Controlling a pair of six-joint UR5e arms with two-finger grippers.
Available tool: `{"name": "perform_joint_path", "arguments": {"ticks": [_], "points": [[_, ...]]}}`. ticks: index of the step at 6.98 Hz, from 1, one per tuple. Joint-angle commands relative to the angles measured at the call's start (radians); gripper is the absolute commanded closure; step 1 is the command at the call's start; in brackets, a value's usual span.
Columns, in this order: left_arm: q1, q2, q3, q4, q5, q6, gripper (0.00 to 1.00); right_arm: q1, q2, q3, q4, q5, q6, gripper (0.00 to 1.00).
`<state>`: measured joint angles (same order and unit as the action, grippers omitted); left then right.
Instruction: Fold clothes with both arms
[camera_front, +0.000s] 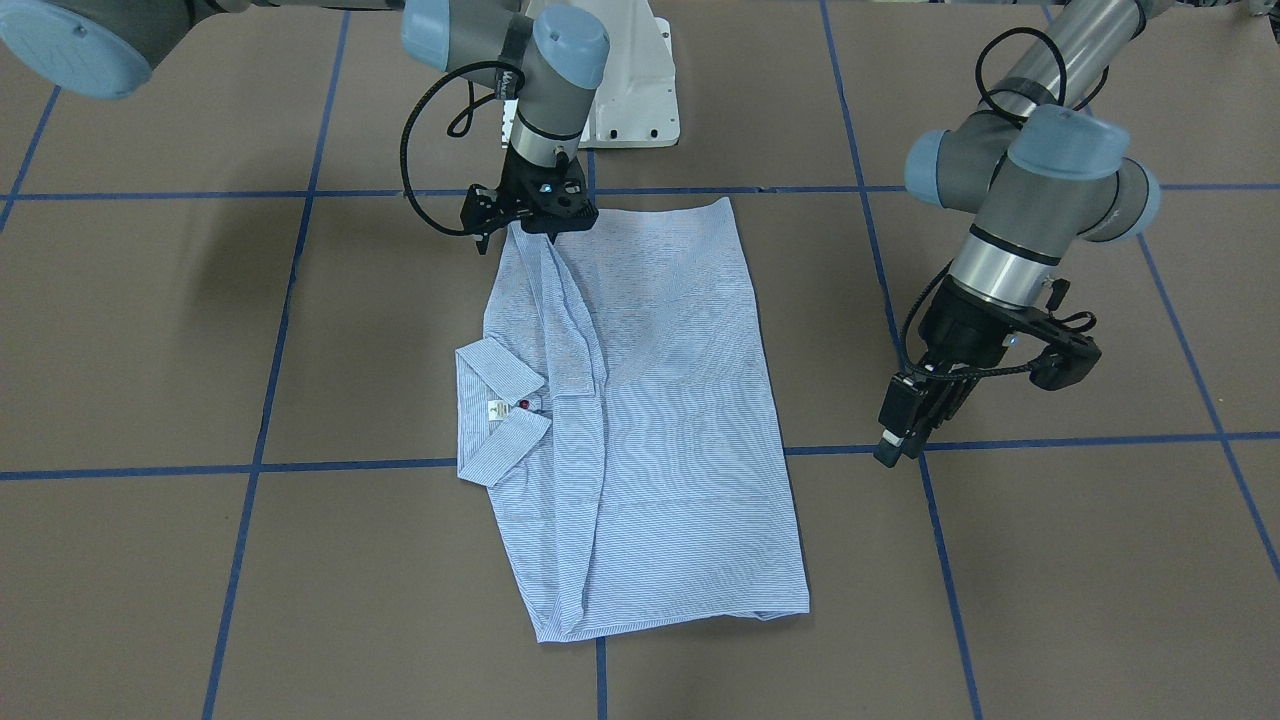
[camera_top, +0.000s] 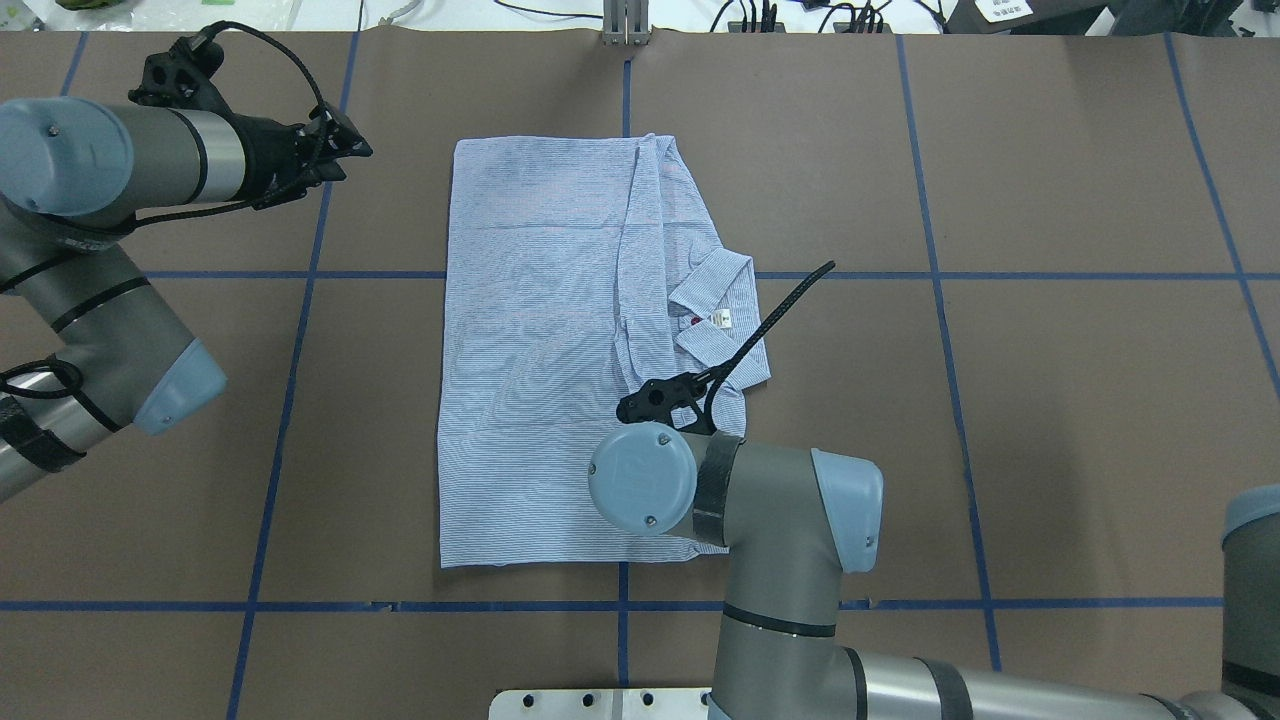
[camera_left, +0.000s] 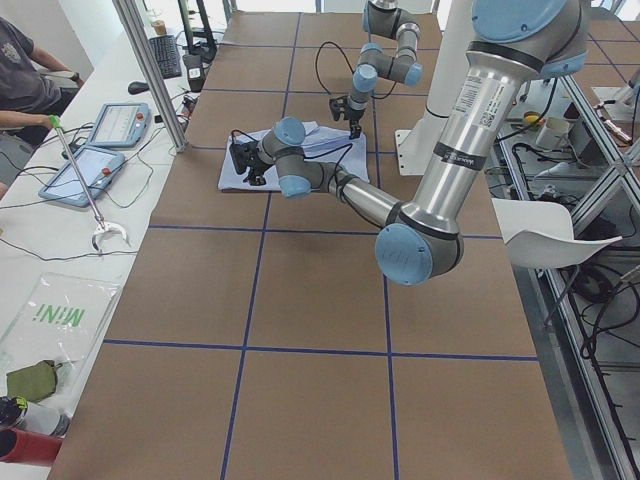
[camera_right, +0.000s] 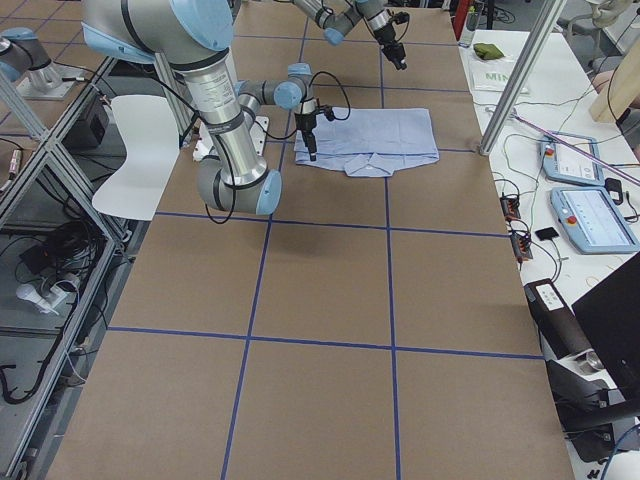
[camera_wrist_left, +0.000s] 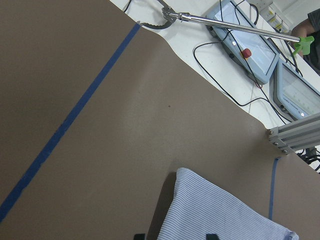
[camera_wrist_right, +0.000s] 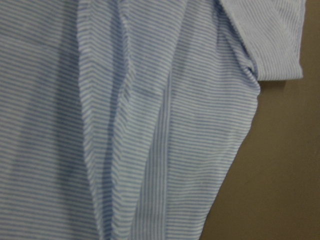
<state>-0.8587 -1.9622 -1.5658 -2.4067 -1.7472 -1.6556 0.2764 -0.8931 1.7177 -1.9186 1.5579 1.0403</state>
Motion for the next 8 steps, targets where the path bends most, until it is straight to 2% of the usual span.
{"name": "perform_joint_path", "arguments": {"ticks": [1, 2, 4, 7, 8], "points": [[0.000, 0.000, -0.014, 0.012, 0.000, -0.001, 0.50, 0.042, -0.068, 0.076, -0.008, 0.014, -0.022, 0.00], [-0.002, 0.000, -0.016, 0.012, 0.000, -0.001, 0.50, 0.044, -0.166, 0.182, -0.010, 0.030, -0.020, 0.00], [0.000, 0.000, -0.025, 0.026, 0.000, -0.001, 0.50, 0.064, -0.170, 0.194, -0.013, 0.051, -0.016, 0.00], [0.000, 0.000, -0.031, 0.038, 0.000, -0.001, 0.50, 0.137, -0.060, 0.120, 0.010, 0.053, -0.003, 0.00], [0.000, 0.000, -0.031, 0.038, 0.000, -0.001, 0.50, 0.151, 0.003, 0.009, 0.111, 0.054, 0.000, 0.00]]}}
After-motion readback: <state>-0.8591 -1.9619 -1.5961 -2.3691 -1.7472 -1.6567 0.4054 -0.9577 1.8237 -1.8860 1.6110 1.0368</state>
